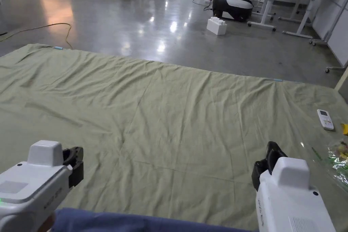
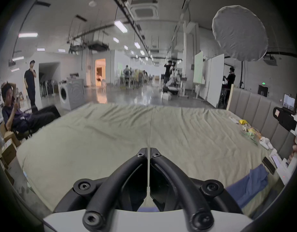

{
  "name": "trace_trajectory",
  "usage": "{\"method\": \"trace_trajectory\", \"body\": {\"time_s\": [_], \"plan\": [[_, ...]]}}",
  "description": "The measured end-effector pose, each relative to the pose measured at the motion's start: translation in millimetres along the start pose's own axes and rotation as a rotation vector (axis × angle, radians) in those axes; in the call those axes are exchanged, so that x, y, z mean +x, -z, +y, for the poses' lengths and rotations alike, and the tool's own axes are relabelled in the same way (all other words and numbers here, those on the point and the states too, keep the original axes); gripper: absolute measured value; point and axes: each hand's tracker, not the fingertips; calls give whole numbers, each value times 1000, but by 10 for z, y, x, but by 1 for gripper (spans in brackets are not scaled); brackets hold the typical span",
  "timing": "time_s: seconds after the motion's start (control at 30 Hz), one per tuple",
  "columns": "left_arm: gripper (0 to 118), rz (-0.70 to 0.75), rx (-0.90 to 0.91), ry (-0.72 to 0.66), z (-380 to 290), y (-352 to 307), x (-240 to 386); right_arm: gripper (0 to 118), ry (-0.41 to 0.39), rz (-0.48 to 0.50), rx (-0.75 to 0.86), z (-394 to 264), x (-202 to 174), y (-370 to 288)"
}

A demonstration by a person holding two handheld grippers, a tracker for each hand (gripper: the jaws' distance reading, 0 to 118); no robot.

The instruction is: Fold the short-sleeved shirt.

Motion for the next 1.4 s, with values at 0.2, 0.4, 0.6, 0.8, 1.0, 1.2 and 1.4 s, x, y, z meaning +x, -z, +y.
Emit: {"method": "trace_trajectory", "body": {"time_s": [0.2,0.4,0.6,0.8,1.0,1.2,1.4], "plan": [[2,-119,-240,-129,-315,143,-631,1,-3,16,-51,-124,-2,27],[35,-253,-427,-249,-625,295,-1040,1,10,28,-115,-236,-17,49],[85,-324,-524,-434,-941,545,-1400,1,-13,31,-151,-303,-53,35],[87,-514,-603,-732,-1315,812,-1583,1,-31,21,-169,-320,-84,20],[87,-649,-575,-838,-1432,851,-1567,1,-42,15,-197,-380,-74,16],[68,-728,-556,-881,-1589,893,-1436,1,-45,4,-207,-414,-68,4],[21,-649,-560,-899,-1664,925,-1385,1,-39,8,-216,-426,-79,22]]}}
